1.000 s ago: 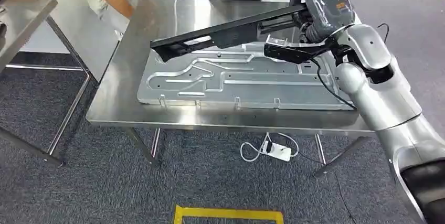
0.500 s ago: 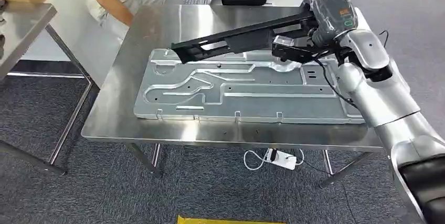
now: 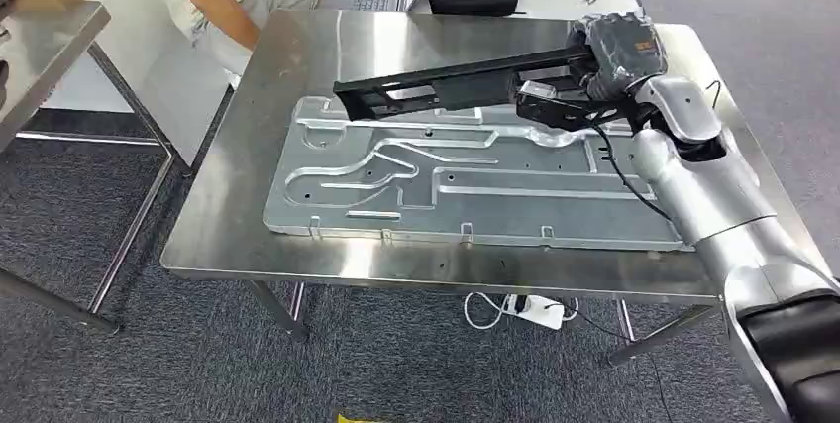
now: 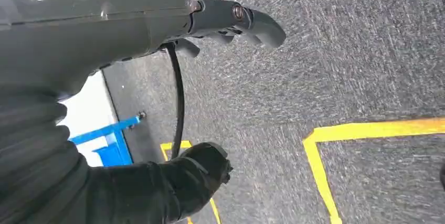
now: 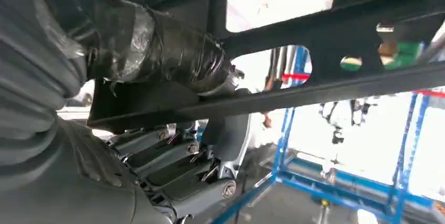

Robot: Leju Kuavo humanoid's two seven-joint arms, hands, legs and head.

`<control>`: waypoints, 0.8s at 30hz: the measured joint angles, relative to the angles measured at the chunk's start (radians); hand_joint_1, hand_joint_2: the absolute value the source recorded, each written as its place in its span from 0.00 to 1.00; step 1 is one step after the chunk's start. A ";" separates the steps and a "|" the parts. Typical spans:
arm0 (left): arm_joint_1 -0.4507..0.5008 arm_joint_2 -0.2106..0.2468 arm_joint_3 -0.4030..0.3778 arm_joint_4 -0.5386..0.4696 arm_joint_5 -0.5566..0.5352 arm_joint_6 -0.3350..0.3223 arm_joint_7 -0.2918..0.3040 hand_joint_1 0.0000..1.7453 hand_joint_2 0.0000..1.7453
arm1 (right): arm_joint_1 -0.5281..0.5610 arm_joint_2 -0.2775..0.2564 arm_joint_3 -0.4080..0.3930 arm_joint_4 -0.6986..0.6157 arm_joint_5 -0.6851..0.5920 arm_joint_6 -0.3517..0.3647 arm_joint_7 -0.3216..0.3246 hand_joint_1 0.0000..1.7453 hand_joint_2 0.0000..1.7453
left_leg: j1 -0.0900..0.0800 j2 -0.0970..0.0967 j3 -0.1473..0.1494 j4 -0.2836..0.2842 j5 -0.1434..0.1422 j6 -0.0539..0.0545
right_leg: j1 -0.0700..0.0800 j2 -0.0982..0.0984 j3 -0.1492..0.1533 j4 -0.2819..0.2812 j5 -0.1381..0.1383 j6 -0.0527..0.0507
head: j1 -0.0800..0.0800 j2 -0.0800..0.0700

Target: Take the parts from the cabinet and place them on the table.

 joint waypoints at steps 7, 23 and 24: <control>-0.002 -0.005 0.010 0.000 -0.002 -0.001 0.008 0.00 1.00 | 0.003 0.006 -0.005 0.081 -0.006 0.000 -0.006 1.00 1.00 | -0.005 0.001 0.000 0.001 -0.005 0.010 | -0.003 0.000 0.003 -0.008 0.002 0.007 | 0.000 0.000; -0.002 -0.005 0.025 0.000 -0.002 -0.001 0.010 0.00 0.00 | 0.012 0.011 -0.009 0.147 -0.008 0.000 -0.016 0.00 0.00 | -0.006 0.002 0.002 0.001 -0.003 0.011 | -0.003 0.002 0.001 -0.004 0.004 0.024 | 0.000 0.000; -0.002 -0.006 0.025 0.000 -0.003 -0.001 0.010 0.00 0.00 | 0.012 0.012 -0.010 0.149 -0.009 0.000 -0.017 0.00 0.00 | -0.006 0.002 0.002 0.001 -0.003 0.011 | -0.002 0.002 0.001 -0.004 0.003 0.023 | 0.000 0.000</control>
